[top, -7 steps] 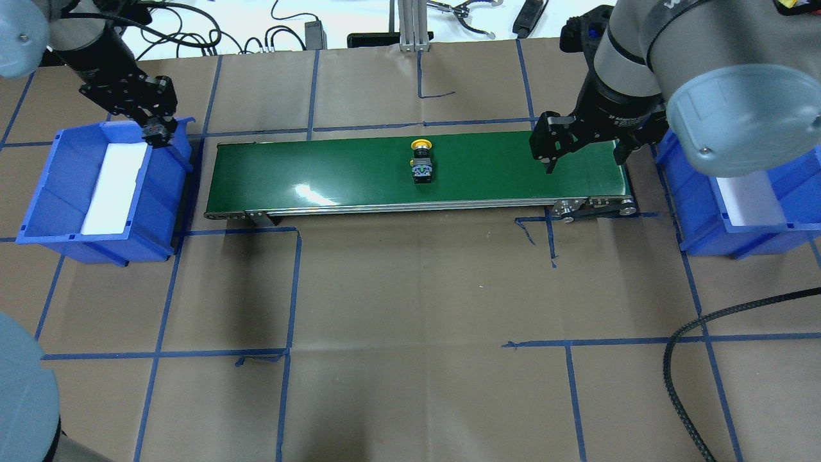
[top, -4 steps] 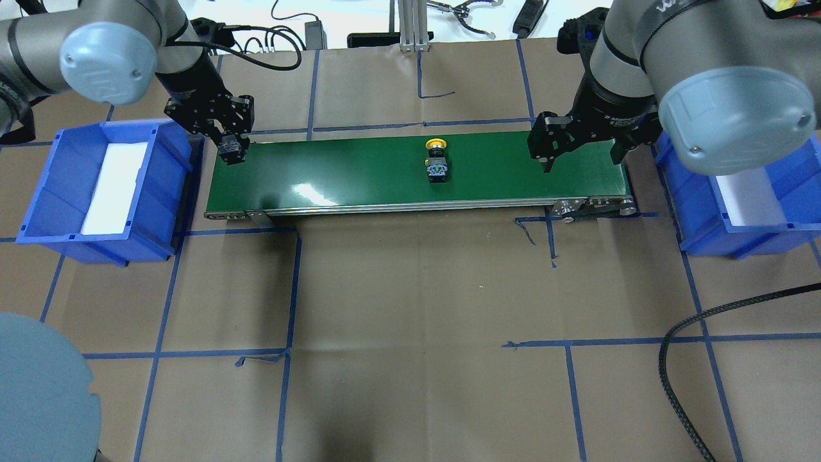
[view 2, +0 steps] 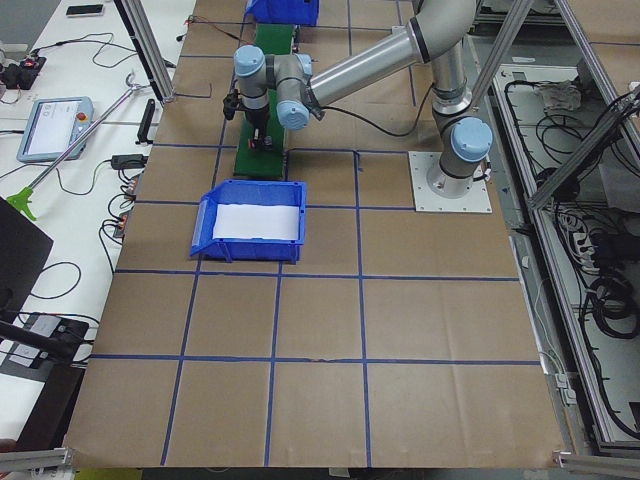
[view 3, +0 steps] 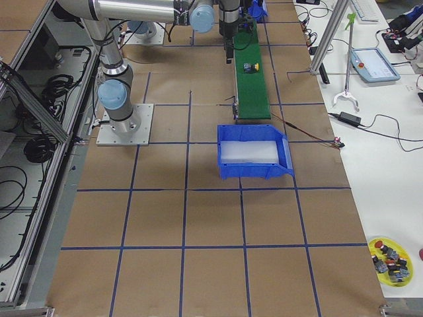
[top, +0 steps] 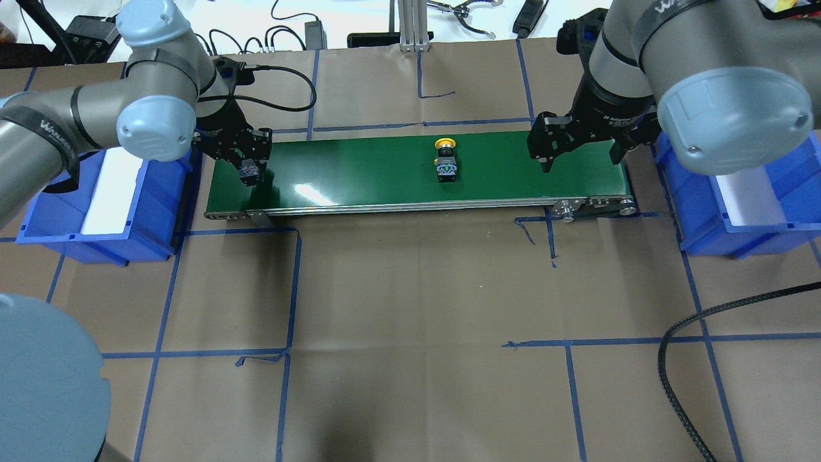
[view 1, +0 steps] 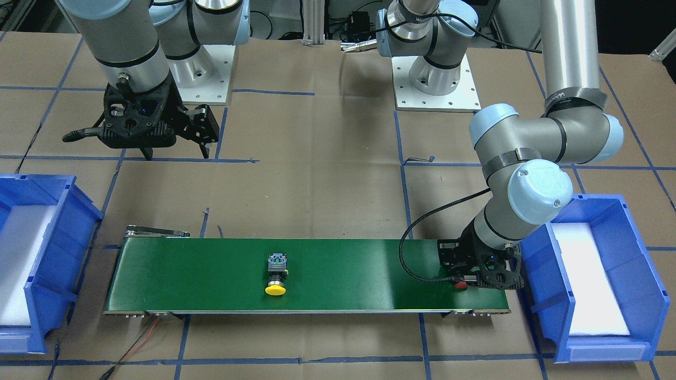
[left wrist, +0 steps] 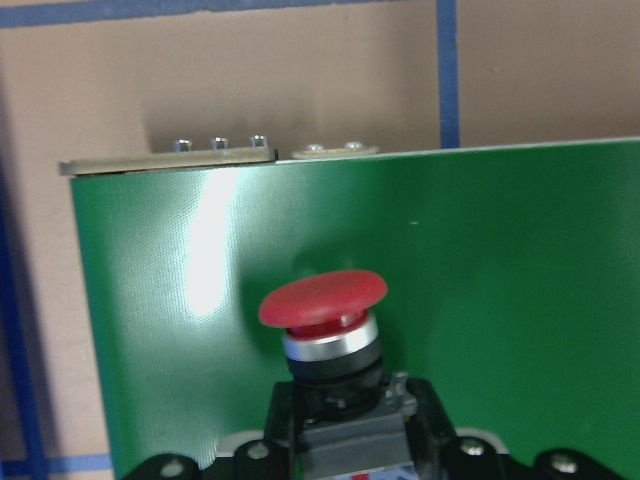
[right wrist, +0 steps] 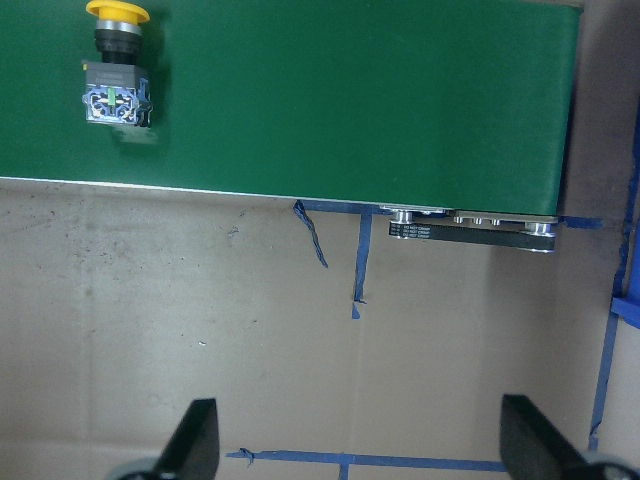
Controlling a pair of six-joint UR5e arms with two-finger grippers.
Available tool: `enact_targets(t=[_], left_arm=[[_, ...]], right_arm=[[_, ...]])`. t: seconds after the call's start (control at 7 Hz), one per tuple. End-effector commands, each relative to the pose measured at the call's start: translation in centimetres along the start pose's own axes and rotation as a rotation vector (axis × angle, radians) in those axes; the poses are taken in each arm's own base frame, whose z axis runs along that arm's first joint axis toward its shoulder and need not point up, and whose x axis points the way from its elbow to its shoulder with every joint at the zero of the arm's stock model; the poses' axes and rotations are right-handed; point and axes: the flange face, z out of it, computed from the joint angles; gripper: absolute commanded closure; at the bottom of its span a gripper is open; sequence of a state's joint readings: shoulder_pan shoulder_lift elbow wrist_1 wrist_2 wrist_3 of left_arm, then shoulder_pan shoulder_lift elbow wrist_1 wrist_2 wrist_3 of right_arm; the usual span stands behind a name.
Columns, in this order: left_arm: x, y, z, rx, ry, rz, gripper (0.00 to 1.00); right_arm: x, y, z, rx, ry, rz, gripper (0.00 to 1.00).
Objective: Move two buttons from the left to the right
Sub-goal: 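Carry the red button onto the conveyor start and release it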
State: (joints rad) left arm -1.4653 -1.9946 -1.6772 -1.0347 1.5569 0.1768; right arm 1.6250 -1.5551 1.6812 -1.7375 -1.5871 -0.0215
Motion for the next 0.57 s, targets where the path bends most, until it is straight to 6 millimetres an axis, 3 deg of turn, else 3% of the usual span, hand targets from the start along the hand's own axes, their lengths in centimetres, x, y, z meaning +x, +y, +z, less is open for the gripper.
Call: enact_targets(t=[0.0,0.14,0.29,0.43], left_arm=[[0.0,0.0,-0.2,0.011,-0.002,0.009,0.84],[0.0,0.1,0.1,0.007,0.002,0.012,0.1],[0.0,-0.1,-0.9,0.028,-0.004,0.012,0.0],[0.0,-0.4,-3.0,0.061,-0.01,0.012,0.0]], right_arm=[[0.0,0.0,0.0,0.001,-0.001,0.001,0.0],[-0.1,0.0,0.0,0.001,-0.001,-0.001,0.0],[-0.1,0.0,0.1,-0.001,-0.001,-0.001,0.0],[-0.1,-0.1,-0.1,0.01,-0.001,-0.001,0.0]])
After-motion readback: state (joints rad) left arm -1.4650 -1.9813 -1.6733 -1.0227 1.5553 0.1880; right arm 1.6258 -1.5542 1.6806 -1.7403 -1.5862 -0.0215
